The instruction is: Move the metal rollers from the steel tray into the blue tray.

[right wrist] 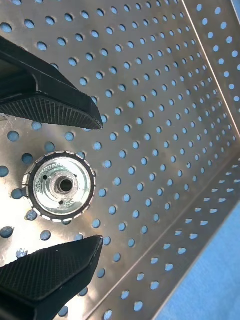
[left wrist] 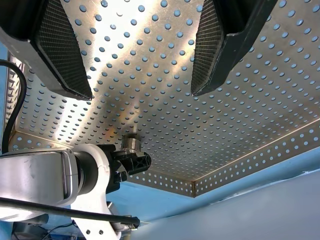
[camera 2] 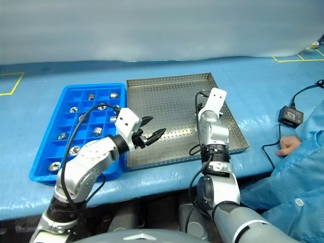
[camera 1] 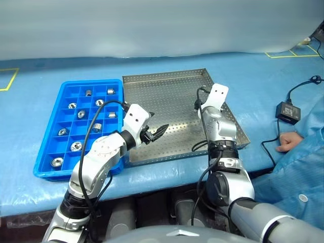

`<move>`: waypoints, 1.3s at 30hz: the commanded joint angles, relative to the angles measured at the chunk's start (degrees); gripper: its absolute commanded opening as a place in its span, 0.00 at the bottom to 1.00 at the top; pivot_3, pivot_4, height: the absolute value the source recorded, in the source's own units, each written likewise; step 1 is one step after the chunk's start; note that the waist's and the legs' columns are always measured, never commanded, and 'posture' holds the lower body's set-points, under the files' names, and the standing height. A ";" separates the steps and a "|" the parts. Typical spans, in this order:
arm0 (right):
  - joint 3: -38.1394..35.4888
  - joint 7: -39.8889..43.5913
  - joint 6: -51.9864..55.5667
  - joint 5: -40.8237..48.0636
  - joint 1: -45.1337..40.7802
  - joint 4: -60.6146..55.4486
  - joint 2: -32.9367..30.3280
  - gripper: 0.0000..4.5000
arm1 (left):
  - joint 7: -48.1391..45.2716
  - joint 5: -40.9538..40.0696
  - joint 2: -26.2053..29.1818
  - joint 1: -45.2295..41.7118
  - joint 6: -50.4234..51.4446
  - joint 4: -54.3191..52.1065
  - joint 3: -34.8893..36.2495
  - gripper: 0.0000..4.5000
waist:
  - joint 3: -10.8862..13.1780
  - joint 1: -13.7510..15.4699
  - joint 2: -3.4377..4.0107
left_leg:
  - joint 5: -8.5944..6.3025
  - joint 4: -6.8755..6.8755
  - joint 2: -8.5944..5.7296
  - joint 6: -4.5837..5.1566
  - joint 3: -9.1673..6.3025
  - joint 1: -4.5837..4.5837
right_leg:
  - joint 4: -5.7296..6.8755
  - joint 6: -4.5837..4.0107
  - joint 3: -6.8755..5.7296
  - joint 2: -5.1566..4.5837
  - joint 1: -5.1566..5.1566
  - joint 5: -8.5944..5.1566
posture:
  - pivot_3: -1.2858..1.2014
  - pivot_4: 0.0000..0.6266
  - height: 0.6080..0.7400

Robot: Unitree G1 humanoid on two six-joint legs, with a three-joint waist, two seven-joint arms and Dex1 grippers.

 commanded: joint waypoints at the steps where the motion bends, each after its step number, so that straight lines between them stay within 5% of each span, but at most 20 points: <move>1: -0.52 -0.51 -2.32 0.94 -2.00 1.10 -0.84 0.79 | 0.30 0.33 0.00 -0.23 -0.70 -3.24 -0.37 0.77 | 0.00 0.01 0.01 | 0.00 0.00 0.00 0.00 0.00 0.00 | 0.00 0.00 0.00 0.00 0.00 0.00 | 0.51 0.24 1.00; 6: -1.80 -2.17 -3.72 1.90 -2.57 3.70 -0.82 0.79 | 0.33 0.41 0.02 -0.15 -0.77 -3.42 -0.42 0.77 | 0.01 0.04 0.01 | 0.00 0.00 0.00 0.00 -0.01 -0.01 | -0.01 0.02 0.01 0.00 0.00 0.01 | 0.51 0.24 1.00; 12: -1.32 -2.56 -3.31 2.72 -2.61 2.72 -0.74 0.46 | 0.45 0.77 0.25 -0.27 -0.30 -3.51 -0.59 0.77 | 0.01 0.00 0.02 | 0.00 0.00 0.00 0.00 -0.01 0.00 | -0.01 0.03 0.04 0.01 0.00 0.01 | 0.50 0.24 1.00; 23: 0.49 1.34 -1.52 5.50 0.78 -5.87 -0.16 0.39 | 0.87 0.59 0.80 -0.27 0.33 -4.24 0.69 0.77 | 0.04 0.06 0.07 | 0.00 -0.01 0.00 0.01 -0.04 -0.01 | -0.01 0.04 0.05 0.02 0.00 0.01 | 0.51 0.24 1.00; 32: 20.46 30.01 20.50 19.32 13.02 -40.34 -6.10 0.39 | 7.07 3.18 6.78 3.37 7.19 -9.67 11.86 0.77 | 0.08 0.29 0.14 | 0.00 -0.13 0.06 0.01 -0.16 0.05 | 0.06 0.07 0.02 0.11 -0.04 -0.02 | 0.53 0.24 1.00; 39: 34.25 37.31 22.01 20.29 11.32 -45.42 -4.88 0.39 | 10.68 4.76 9.06 5.31 13.99 -14.10 18.93 0.77 | 0.08 1.79 0.12 | 0.00 -0.11 0.08 0.00 -0.19 0.10 | 0.05 -0.12 -0.07 0.09 0.00 -0.15 | 0.55 0.24 1.00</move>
